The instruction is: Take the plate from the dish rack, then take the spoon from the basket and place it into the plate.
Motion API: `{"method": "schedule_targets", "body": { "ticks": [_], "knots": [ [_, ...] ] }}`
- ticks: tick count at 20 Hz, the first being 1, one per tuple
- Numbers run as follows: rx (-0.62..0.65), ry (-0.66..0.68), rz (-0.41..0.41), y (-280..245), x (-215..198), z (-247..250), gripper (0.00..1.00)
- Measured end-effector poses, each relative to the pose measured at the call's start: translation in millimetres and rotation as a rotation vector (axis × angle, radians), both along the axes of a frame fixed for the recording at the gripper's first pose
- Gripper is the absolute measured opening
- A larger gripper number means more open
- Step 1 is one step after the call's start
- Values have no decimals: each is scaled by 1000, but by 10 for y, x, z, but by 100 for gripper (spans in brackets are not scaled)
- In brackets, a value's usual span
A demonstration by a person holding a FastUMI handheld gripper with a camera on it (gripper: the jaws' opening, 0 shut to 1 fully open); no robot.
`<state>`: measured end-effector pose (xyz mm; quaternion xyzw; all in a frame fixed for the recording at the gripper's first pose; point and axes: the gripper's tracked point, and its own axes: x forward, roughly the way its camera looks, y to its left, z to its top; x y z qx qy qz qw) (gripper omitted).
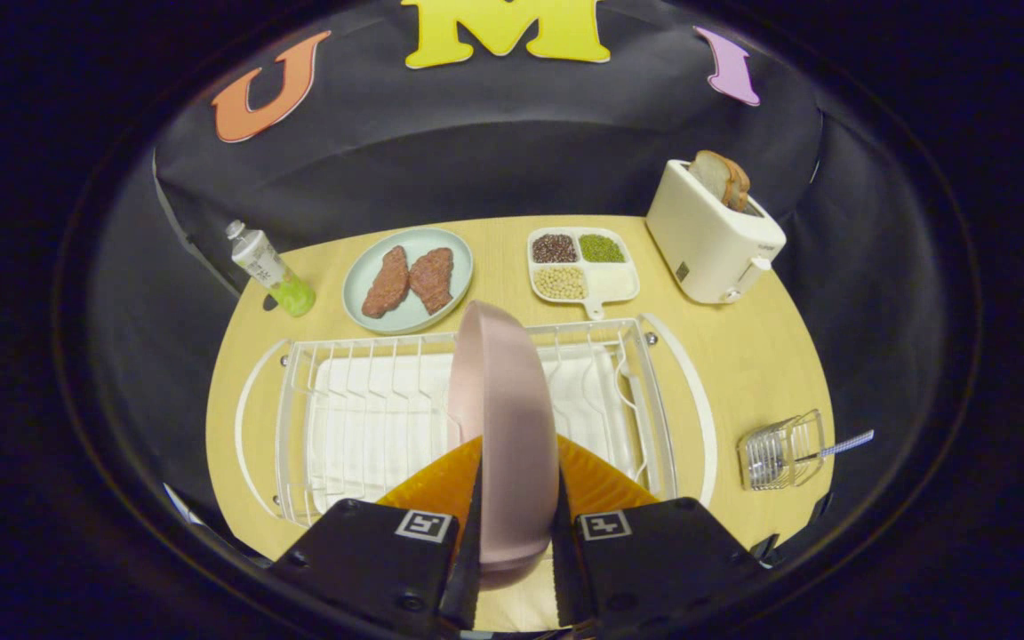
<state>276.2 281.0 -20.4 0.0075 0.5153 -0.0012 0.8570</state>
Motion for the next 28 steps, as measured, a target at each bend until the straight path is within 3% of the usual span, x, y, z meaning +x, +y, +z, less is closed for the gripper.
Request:
{"method": "schedule_targets", "body": {
  "ticks": [6, 12, 18, 23, 28],
  "knots": [
    [-149, -45, 17, -76, 41, 279, 35],
    [48, -51, 87, -85, -376, 449, 33],
    [234, -100, 83, -588, -1168, 553, 32],
    [358, -105, 31, -1067, -1897, 104, 33],
    [444, -79, -34, -1347, -2186, -654, 33]
  ]
}}
